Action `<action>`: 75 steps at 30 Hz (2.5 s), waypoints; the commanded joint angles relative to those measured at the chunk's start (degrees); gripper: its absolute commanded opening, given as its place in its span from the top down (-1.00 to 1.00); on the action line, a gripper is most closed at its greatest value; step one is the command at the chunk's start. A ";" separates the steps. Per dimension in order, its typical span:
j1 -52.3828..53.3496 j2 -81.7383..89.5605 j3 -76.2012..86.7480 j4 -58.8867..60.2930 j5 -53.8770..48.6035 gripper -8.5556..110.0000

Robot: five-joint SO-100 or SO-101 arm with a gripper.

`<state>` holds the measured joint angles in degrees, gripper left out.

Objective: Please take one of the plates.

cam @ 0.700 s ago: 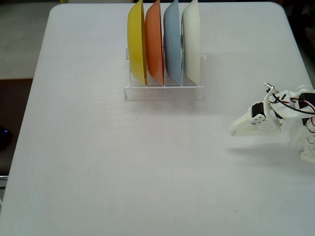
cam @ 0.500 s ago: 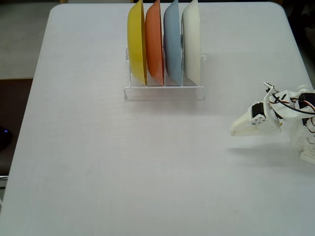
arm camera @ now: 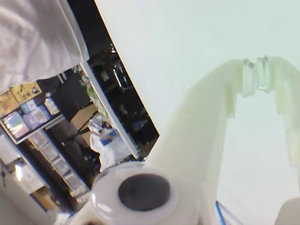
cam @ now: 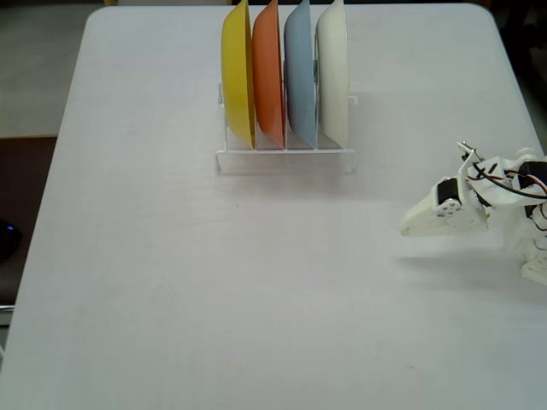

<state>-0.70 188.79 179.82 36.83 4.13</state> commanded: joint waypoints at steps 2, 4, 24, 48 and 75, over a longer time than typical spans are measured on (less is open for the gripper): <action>-0.44 0.79 0.00 -0.18 -0.09 0.86; -0.44 0.79 0.00 -0.18 -0.09 0.86; -0.44 0.79 0.00 -0.18 0.00 0.86; 2.37 0.79 -13.18 7.91 -5.36 0.86; 20.74 -42.54 -59.33 1.41 -23.47 0.86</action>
<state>18.54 152.23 128.76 40.78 -15.73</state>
